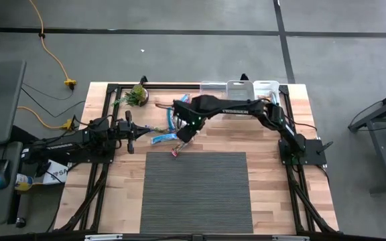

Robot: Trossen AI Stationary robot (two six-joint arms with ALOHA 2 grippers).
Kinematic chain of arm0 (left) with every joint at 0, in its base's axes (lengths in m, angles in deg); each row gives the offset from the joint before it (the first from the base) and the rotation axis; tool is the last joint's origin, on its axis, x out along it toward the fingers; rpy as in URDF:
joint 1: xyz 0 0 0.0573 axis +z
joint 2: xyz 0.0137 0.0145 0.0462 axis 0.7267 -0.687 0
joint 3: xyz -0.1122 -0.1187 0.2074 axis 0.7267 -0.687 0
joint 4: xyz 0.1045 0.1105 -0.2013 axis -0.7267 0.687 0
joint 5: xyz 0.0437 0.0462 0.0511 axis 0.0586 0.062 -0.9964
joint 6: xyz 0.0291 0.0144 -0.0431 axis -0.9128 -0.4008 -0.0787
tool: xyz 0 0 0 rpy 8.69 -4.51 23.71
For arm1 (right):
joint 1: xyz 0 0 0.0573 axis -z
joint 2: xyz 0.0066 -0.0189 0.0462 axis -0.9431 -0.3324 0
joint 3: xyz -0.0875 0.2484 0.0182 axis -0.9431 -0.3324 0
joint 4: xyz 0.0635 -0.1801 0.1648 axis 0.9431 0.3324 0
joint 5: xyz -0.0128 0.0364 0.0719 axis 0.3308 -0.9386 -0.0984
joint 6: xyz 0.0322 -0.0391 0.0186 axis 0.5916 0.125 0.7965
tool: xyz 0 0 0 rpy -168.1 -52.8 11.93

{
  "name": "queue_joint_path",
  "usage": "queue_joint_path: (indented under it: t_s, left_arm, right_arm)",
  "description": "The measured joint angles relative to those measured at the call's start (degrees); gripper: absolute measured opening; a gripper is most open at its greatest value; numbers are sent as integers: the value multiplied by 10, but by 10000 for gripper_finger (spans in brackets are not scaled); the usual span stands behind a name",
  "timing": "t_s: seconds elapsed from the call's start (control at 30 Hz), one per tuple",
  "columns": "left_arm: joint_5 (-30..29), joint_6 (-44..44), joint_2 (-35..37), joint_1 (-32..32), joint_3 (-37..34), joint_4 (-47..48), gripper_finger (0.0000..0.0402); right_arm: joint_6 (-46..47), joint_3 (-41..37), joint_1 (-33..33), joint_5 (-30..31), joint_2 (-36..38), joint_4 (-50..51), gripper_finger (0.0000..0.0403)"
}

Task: Pick and place Granola Bars by type
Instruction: Put the yellow granola bar into the white bin

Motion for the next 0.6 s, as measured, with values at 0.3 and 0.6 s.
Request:
queue_joint_path:
  t_s: [0.3, 0.6]
  left_arm:
    - [0, 0, 0, 0, 0, 0, 1]
    - [0, 0, 0, 0, 0, 0, 1]
  right_arm:
    - [-85, 145, 23, -99, 1, -6, 98]
    - [-133, 132, 65, -217, 32, -119, 98]
